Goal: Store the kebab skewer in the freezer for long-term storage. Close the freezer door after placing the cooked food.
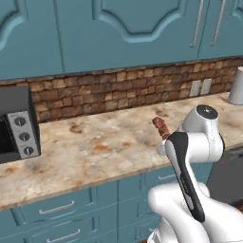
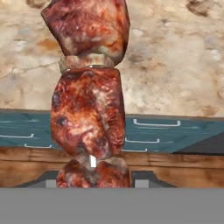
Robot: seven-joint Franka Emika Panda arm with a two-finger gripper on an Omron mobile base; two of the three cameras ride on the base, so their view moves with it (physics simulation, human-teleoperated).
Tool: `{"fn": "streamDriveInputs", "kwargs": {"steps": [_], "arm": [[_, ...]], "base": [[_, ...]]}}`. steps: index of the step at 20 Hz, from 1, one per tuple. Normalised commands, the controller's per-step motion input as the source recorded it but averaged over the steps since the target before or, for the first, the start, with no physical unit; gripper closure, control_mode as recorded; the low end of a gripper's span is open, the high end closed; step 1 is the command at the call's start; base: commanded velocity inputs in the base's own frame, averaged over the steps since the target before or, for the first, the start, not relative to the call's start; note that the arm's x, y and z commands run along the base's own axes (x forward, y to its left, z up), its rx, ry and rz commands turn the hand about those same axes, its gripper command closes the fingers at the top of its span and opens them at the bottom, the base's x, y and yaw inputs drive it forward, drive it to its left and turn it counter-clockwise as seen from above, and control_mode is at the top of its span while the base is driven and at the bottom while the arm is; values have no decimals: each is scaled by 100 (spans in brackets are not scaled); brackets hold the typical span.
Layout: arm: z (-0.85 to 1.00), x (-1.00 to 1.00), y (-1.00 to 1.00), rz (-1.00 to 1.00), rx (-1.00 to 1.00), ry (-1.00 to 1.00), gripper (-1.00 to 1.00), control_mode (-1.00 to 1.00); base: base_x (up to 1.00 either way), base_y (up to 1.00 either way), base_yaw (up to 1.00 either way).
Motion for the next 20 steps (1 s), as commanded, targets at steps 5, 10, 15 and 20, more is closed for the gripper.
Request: {"fn": "streamDriveInputs", "kwargs": {"steps": [5, 10, 15, 20], "arm": [[0, 0, 0, 0, 0, 0, 100, 100], [0, 0, 0, 0, 0, 0, 100, 100], [0, 0, 0, 0, 0, 0, 100, 100], [0, 0, 0, 0, 0, 0, 100, 100]], "base": [[0, -59, -74], [-5, -62, -72], [-30, -41, -61], [-26, -7, -41]]}}
